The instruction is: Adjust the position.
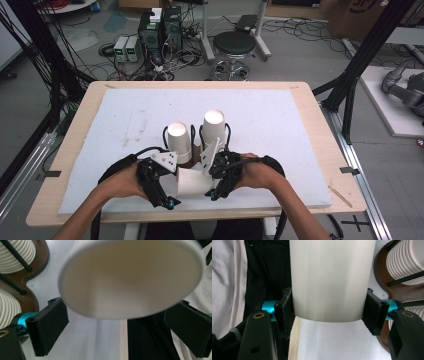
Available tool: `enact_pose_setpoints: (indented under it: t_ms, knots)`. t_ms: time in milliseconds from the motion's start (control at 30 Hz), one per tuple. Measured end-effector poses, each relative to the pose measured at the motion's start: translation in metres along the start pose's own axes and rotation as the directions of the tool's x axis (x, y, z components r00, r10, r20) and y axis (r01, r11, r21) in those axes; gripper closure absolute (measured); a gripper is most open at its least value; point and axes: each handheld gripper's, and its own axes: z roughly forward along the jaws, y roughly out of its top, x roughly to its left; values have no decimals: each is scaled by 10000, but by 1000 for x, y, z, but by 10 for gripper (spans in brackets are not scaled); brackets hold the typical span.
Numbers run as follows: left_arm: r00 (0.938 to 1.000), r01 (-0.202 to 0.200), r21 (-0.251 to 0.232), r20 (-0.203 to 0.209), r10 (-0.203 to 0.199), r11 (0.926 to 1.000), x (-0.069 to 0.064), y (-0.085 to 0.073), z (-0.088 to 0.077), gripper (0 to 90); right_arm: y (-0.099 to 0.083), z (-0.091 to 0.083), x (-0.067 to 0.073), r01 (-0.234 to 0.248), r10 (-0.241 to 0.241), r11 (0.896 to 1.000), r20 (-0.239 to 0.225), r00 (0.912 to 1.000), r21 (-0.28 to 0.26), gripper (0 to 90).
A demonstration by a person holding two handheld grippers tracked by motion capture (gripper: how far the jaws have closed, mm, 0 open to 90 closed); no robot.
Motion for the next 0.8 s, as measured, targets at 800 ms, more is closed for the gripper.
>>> enact_pose_setpoints:
  t_ms: [800]
  knots:
    - [9997, 197, -1085, -135, -212, 9939, 1, -21, 5, 56, -15, -3, 1, -224, 246, 9930, 177, 9995, -1159, 363]
